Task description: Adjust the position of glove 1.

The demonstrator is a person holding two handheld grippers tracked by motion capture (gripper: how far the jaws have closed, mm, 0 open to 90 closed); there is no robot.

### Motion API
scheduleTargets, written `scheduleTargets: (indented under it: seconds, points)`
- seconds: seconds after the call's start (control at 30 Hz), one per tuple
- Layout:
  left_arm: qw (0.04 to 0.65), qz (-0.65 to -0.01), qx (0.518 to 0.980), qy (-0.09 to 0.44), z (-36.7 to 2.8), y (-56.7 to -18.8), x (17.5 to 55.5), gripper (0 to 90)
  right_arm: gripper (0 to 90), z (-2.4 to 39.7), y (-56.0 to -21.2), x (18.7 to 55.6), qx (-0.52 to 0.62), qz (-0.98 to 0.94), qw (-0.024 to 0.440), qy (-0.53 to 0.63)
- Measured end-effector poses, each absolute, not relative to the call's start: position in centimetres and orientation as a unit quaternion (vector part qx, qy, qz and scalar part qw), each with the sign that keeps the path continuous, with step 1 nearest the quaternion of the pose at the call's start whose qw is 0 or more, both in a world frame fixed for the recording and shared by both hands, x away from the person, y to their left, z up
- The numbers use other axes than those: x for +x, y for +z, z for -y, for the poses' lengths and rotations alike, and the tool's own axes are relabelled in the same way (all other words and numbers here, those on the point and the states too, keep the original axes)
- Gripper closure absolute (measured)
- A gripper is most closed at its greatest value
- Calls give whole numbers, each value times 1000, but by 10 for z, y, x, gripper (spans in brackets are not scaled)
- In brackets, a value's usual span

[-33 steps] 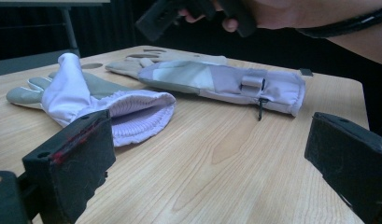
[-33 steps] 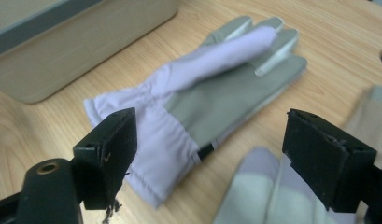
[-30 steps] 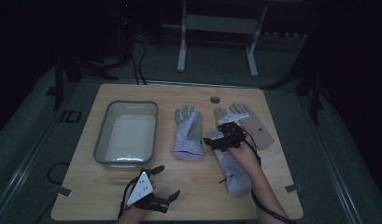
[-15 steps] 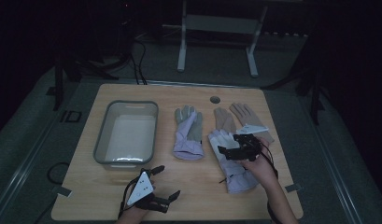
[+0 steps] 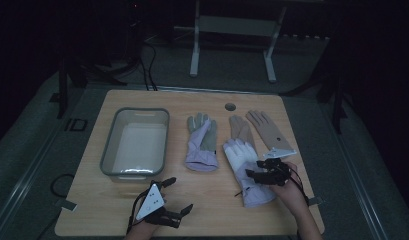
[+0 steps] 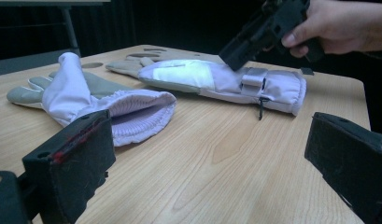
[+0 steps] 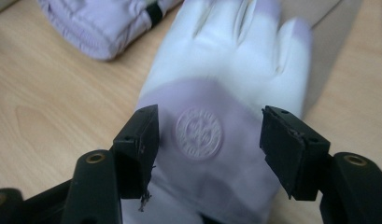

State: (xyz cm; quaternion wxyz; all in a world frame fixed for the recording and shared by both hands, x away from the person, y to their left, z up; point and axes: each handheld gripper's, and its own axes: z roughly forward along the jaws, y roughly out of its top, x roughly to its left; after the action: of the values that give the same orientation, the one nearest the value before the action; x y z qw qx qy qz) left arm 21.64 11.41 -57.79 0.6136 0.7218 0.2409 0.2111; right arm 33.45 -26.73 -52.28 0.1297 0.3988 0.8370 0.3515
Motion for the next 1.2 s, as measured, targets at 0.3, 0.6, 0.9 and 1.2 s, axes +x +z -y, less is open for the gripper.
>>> scheduleTargets:
  seconds: [0.3,0.6,0.9,1.2]
  points:
    - [613,-242,722,213,-114,-578,216,19,495,264,-547,328,421,-829,137,342]
    - [613,-243,721,212,-114,-578,216,19,656,257,-542,323,447,-820,132,331]
    - [614,-243,721,212,-114,-578,216,19,766,259,-526,313,469,-801,147,341]
    - [613,-243,721,213,-114,-578,216,19,770,261,-487,302,490,-769,167,375]
